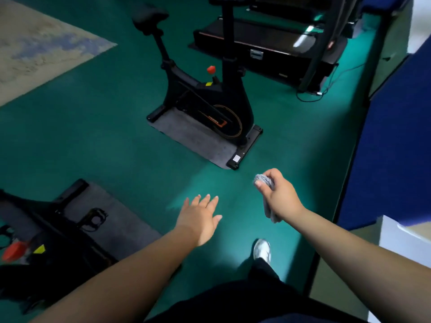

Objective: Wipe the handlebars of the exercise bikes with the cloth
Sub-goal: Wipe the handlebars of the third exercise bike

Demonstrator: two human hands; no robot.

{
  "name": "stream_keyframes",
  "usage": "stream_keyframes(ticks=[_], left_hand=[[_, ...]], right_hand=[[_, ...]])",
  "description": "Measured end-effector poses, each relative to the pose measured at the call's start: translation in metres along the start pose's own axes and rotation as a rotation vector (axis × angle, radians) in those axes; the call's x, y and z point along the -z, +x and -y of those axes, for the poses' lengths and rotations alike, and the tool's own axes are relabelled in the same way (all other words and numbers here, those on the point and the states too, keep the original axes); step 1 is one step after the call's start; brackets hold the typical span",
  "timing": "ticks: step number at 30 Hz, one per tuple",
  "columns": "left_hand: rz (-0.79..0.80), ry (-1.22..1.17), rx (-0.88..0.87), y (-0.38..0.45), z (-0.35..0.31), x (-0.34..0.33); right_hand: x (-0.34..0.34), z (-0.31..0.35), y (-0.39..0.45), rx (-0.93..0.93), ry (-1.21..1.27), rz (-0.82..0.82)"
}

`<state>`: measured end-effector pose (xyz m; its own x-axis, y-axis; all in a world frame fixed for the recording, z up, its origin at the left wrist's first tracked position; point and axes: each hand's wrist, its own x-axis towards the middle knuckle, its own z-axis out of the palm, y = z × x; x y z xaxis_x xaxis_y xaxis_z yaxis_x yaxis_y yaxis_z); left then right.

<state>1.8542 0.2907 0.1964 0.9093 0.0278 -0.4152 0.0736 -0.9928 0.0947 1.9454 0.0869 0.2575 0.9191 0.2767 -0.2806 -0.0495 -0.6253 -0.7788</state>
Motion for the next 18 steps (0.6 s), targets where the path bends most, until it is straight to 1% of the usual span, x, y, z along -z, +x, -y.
stream_keyframes(ticks=[3,6,10,14,18], left_hand=[[-0.019,-0.037,0.078,0.027,0.009,0.005],[-0.02,-0.058,0.18,0.057,0.017,0.014],[-0.039,-0.126,0.33,0.09,0.026,0.035],[-0.099,-0.188,0.493,0.102,0.035,0.045],[-0.097,-0.291,0.652,0.093,0.046,0.045]], right_hand=[[0.001,0.009,0.056,0.058,-0.043,0.06],[0.003,0.02,0.115,0.168,-0.121,0.099],[0.007,0.046,0.183,0.258,-0.172,0.207],[-0.004,0.075,0.232,0.35,-0.236,0.344],[-0.039,0.11,0.258,0.428,-0.282,0.477]])
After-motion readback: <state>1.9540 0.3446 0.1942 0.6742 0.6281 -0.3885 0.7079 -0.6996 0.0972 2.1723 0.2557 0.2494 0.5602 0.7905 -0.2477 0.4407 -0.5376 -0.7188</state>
